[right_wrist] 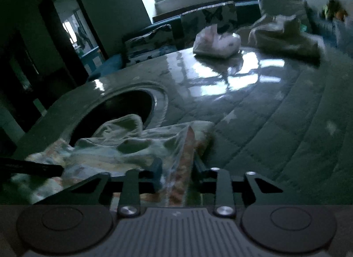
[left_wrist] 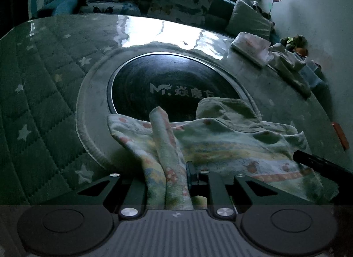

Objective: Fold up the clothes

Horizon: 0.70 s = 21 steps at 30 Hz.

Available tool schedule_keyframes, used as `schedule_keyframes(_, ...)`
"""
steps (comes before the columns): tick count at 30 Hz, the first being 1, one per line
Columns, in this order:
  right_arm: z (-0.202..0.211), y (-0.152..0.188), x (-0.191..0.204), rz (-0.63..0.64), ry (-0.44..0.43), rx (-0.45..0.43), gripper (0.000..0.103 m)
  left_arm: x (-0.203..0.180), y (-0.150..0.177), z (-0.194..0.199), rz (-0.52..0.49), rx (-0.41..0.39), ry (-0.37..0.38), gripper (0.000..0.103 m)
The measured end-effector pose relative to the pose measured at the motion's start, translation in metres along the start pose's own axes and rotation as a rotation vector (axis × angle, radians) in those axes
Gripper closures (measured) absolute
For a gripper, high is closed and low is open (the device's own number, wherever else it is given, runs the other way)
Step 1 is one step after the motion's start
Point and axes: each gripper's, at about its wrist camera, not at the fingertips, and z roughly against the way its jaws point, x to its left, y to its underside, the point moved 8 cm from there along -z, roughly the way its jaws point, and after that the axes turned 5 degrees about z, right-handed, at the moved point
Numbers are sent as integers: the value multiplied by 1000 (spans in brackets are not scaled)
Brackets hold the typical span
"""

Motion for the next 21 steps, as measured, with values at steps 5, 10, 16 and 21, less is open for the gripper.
schedule_keyframes(5, 8, -2, 6, 6, -4, -24, 91, -4, -3, 2, -26, -5, -10, 86)
schedule_keyframes(10, 28, -12, 13, 10, -15, -86, 94, -15, -11, 11, -64, -31, 0, 88)
schedule_keyframes(16, 54, -24, 15, 20, 1, -152, 94, -40, -23, 19, -118, -63, 31, 89)
schedule_keyframes(21, 76, -36, 10, 32, 39, -204, 94, -66, -28, 20, -182, -82, 53, 89)
